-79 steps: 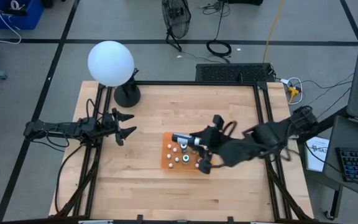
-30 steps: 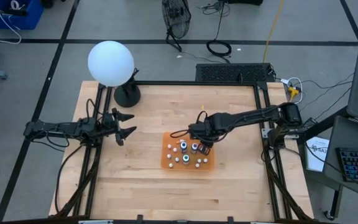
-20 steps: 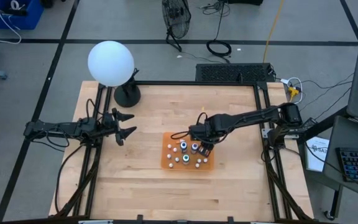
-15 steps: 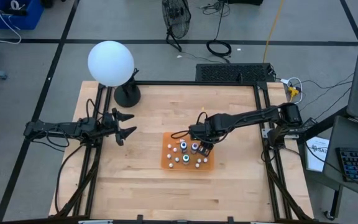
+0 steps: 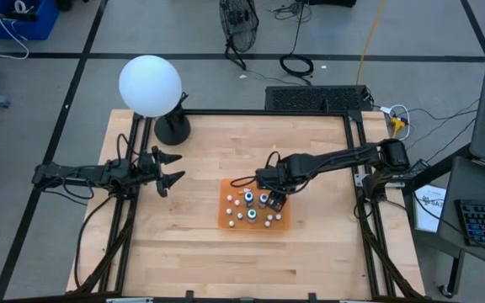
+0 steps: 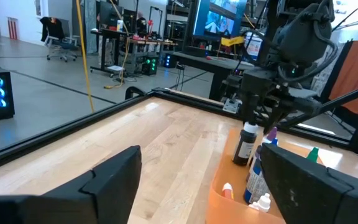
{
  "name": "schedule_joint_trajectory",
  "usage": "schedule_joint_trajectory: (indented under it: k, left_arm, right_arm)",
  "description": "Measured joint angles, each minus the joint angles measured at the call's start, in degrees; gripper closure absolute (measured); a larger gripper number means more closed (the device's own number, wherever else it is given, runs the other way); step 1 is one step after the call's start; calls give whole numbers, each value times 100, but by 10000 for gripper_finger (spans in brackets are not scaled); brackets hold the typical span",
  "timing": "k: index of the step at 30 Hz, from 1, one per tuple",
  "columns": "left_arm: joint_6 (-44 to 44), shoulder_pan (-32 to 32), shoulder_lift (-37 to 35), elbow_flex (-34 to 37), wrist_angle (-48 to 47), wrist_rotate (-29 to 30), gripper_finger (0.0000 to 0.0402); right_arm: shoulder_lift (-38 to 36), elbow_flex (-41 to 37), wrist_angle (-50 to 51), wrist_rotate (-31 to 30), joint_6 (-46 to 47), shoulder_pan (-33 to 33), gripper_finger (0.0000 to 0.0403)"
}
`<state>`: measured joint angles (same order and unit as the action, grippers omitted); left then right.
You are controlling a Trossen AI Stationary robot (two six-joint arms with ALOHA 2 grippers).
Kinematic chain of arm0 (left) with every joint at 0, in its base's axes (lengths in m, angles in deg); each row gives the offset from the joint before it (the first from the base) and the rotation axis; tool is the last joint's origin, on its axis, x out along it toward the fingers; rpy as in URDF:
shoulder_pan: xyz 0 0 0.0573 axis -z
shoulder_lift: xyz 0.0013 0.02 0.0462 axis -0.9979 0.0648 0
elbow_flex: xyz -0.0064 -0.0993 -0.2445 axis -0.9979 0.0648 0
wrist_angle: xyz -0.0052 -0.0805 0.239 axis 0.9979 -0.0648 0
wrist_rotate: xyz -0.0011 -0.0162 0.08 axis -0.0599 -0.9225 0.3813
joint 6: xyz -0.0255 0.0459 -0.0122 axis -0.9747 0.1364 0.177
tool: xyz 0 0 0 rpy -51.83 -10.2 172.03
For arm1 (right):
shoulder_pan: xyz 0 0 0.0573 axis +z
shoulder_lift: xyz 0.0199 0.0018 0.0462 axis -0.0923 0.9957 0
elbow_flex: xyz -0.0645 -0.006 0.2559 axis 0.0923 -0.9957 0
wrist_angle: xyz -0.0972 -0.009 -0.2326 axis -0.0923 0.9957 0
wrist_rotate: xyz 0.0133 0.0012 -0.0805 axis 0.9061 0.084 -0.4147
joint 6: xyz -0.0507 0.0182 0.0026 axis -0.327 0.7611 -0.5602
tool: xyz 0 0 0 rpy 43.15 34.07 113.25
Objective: Pick & Place food coloring
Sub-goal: Put the large black food coloring bottle into the container, then return to Home Position
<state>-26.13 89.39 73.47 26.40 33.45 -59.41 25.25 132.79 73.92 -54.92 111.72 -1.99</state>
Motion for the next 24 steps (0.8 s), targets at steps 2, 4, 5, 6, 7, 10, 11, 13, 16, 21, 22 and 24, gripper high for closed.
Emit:
schedule_joint_trajectory:
  k: [2, 4, 5, 6, 7, 10, 11, 13, 16, 21, 22, 24]
  left_arm:
    - [1, -1, -1, 0, 0, 0, 74]
    - [1, 0, 1, 1, 0, -2, 74]
    - [0, -1, -1, 1, -2, -1, 74]
    - [1, 0, 0, 1, -4, -2, 75]
    - [0, -1, 1, 0, -3, -2, 77]
    - [1, 0, 1, -1, -13, -2, 81]
    - [1, 0, 1, -1, -4, -2, 82]
    - [1, -1, 1, -1, 4, -2, 84]
    - [1, 1, -1, -1, 2, -2, 83]
    - [1, 0, 0, -1, -10, -2, 74]
    - [1, -1, -1, -1, -9, -2, 74]
    - [1, 1, 1, -1, -5, -2, 75]
  right_arm:
    - [-81, 0, 43, 1, 0, -10, 194]
    - [-263, -2, 156, 22, 2, -51, 198]
    - [-376, 0, 186, 21, 30, -80, 200]
    - [-531, -2, 254, 22, 78, -112, 202]
    - [-692, -2, 294, 22, 144, -148, 204]
    - [-1262, 0, 308, 105, 433, -245, 206]
    - [-1451, 0, 294, 214, 531, -282, 206]
    - [-1869, 0, 273, 498, 758, -324, 206]
    - [-2476, 2, 247, 771, 1173, -315, 207]
    - [-3384, 2, 265, 771, 1328, -245, 207]
    - [-3548, 2, 265, 771, 1230, -245, 207]
    - [-3867, 2, 265, 762, 934, -247, 206]
